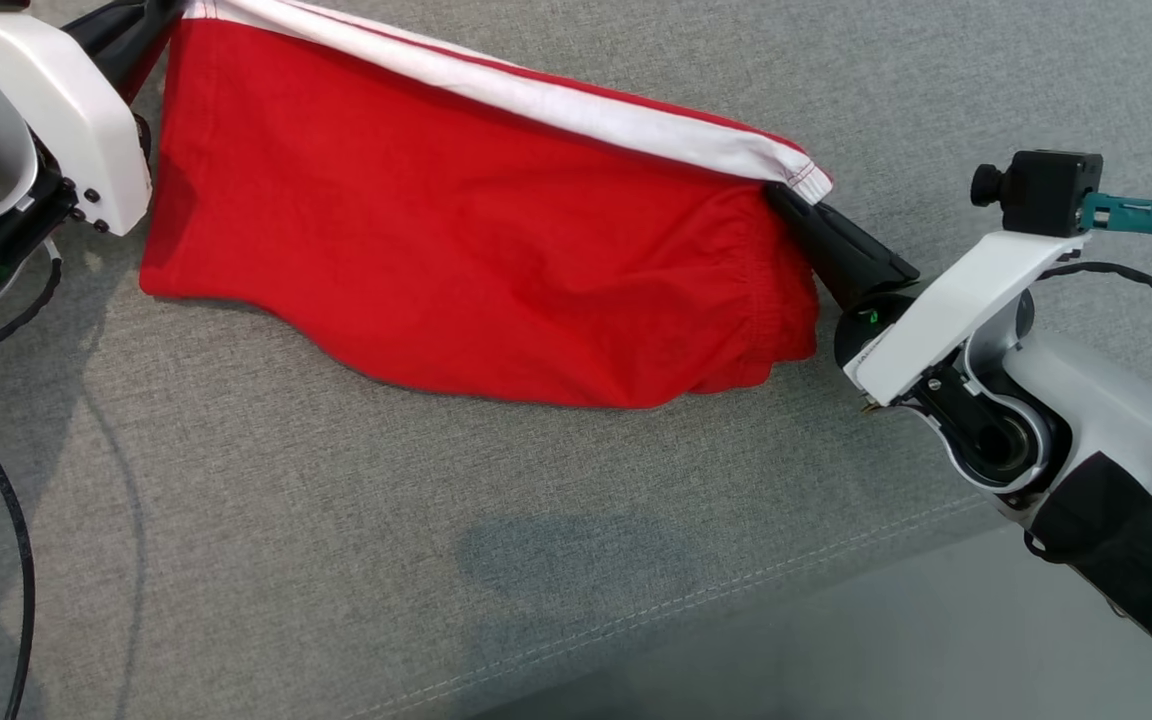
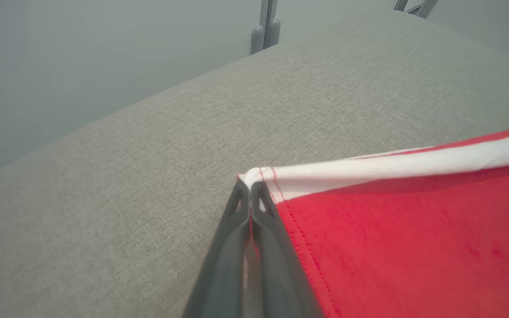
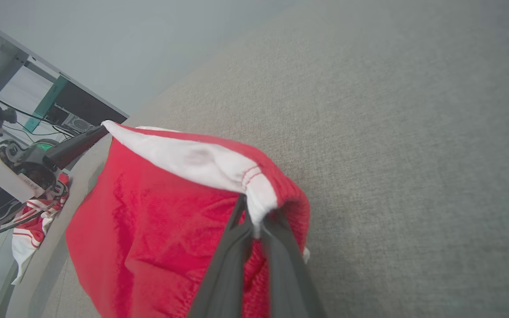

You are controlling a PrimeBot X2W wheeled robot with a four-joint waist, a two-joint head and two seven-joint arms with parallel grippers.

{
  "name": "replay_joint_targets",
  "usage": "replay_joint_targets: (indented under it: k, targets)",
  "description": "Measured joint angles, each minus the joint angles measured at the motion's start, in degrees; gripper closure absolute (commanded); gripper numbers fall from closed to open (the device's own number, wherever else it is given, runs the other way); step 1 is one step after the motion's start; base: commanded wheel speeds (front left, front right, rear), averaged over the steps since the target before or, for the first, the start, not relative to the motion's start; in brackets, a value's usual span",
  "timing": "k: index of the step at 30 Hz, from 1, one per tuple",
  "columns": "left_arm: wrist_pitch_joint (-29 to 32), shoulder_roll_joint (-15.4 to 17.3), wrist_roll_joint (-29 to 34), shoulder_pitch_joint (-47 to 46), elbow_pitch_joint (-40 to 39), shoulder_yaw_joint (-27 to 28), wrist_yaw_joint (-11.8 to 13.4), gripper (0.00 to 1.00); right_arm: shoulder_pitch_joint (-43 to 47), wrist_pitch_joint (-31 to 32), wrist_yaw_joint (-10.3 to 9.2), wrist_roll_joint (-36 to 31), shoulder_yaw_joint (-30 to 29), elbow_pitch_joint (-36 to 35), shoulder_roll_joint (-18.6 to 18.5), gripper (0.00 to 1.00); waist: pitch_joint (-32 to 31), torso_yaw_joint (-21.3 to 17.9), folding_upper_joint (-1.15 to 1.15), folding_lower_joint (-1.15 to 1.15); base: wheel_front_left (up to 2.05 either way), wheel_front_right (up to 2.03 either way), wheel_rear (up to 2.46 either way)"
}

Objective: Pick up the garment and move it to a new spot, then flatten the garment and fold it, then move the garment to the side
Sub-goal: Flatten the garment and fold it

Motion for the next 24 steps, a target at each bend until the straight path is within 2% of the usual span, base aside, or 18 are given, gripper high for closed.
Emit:
replay_joint_targets:
  k: [9,10,11,12,13,14,24]
  targets:
    - [-2.9,-1.5,1.1,0.0,2.5,-0.1,0.0,1.0,-1.1,-1.5,0.0,-0.4,1.1,2.3,0.9,1.0,0.3,-0.2,0.0,0.0,0.0,0.0,0.0]
    - [-3.0,-1.5,1.3,0.0,2.6,-0.1,0.0,1.0,-1.5,-1.5,0.0,-0.4,1.2,2.5,1.0,0.76,0.2,-0.1,0.0,0.0,0.0,0.0,0.0]
    - [-3.0,-1.5,1.5,0.0,2.7,-0.1,0.0,1.0,-1.8,-1.7,0.0,-0.4,1.2,2.9,1.0,0.56,0.1,-0.1,0.0,0.0,0.0,0.0,0.0]
    - [-3.0,-1.6,1.6,0.0,2.7,-0.1,0.0,0.73,-2.0,-1.9,0.0,-0.4,1.2,3.4,1.1,0.0,0.0,0.0,0.0,0.0,0.0,0.0,0.0]
    - [-3.0,-1.7,1.6,0.0,2.8,-0.1,0.0,0.25,-2.0,-2.0,0.0,-0.4,1.2,3.7,1.2,0.0,-0.1,0.1,0.0,0.0,0.0,0.0,0.0]
    - [-3.2,-1.8,1.5,0.1,2.8,-0.1,0.0,0.0,-2.0,-2.0,0.0,-0.4,1.4,3.9,1.2,0.0,-0.3,0.2,0.0,0.0,0.0,0.0,0.0]
    - [-9.9,-2.8,0.6,4.7,2.0,-0.1,0.0,0.0,-1.1,-2.5,0.0,-2.2,1.6,5.8,0.6,0.0,-4.2,1.3,0.0,0.0,0.0,0.0,0.0]
